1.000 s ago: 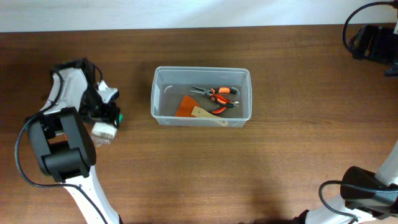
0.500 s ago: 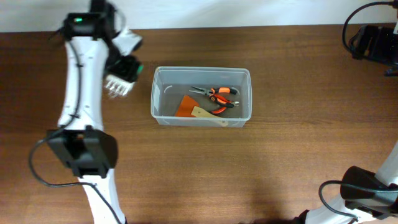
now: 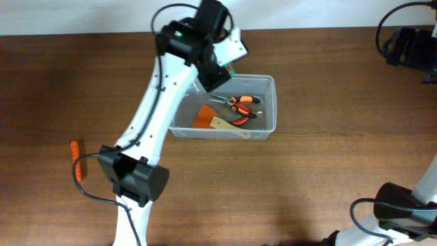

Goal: Pack container
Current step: 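Carry the marker pack with the left gripper and drop it into the container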

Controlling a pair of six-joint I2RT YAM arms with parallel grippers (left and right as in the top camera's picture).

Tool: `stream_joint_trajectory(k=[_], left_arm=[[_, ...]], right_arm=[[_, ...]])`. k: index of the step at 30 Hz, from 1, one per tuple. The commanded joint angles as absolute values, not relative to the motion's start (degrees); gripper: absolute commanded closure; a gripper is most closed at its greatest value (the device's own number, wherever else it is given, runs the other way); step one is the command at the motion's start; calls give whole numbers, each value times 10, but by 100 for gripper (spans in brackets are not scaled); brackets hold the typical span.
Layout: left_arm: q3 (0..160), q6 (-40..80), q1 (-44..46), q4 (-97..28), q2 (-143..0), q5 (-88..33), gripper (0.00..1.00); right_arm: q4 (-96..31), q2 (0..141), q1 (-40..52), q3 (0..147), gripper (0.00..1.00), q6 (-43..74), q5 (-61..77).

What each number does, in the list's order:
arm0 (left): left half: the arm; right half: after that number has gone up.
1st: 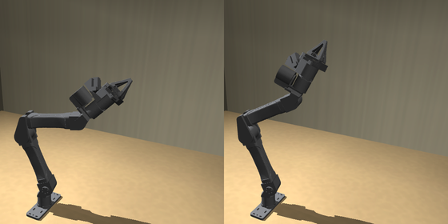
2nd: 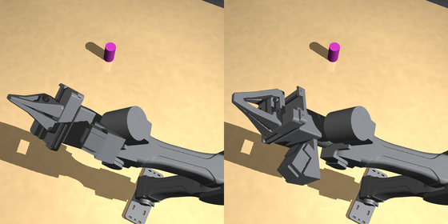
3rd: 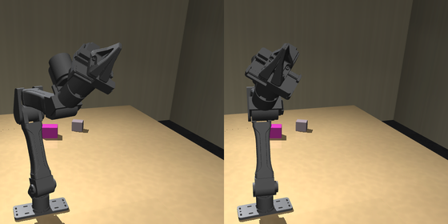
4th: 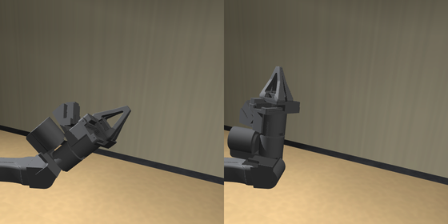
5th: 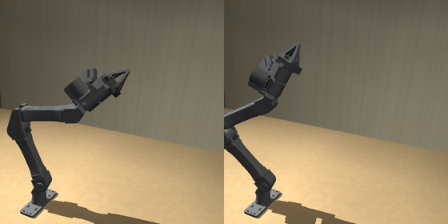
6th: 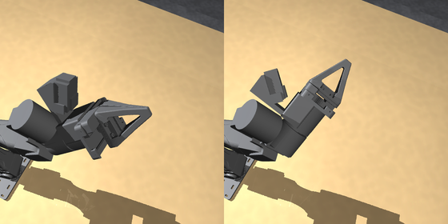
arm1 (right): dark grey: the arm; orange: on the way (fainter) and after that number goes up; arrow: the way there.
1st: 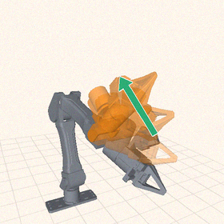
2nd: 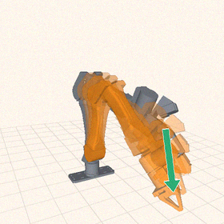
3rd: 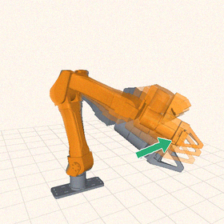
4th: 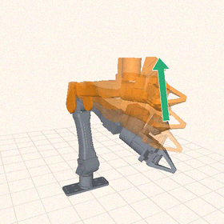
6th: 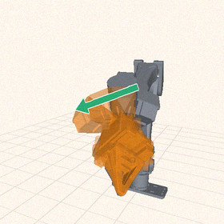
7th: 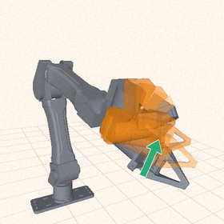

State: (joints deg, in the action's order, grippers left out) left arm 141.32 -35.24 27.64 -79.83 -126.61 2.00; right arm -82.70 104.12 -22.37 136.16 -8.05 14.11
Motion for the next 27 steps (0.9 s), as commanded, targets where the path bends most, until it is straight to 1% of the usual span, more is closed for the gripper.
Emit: stream_joint_trajectory(k=[1, 11, 15, 17, 18, 20, 22, 23, 25, 27], left_arm=[[1420, -378, 276, -802, -1303, 28, 97], [1407, -378, 276, -795, -1381, 28, 97], [1407, -378, 276, -795, -1403, 21, 95], [1406, -378, 276, -795, -1413, 21, 83], [1406, -378, 276, -795, -1416, 22, 82], [1406, -378, 276, -795, -1422, 21, 73], [1406, -378, 276, -795, -1425, 21, 56], [1406, -378, 276, -795, -1426, 21, 51], [1406, -378, 276, -795, -1426, 21, 44], [1406, -378, 276, -795, -1426, 22, 39]], right_arm=[[-826, 1043, -225, 1359, 1, -80, 148], [-826, 1043, -225, 1359, 2, -80, 148], [-826, 1043, -225, 1359, 1, -80, 148], [-826, 1043, -225, 1359, 2, -80, 149], [-826, 1043, -225, 1359, 1, -80, 148], [-826, 1043, -225, 1359, 1, -80, 149], [-826, 1043, -225, 1359, 1, -80, 148], [-826, 1043, -225, 1359, 2, -80, 149], [-826, 1043, -225, 1359, 1, -80, 149], [-826, 1043, -225, 1359, 1, -80, 149]])
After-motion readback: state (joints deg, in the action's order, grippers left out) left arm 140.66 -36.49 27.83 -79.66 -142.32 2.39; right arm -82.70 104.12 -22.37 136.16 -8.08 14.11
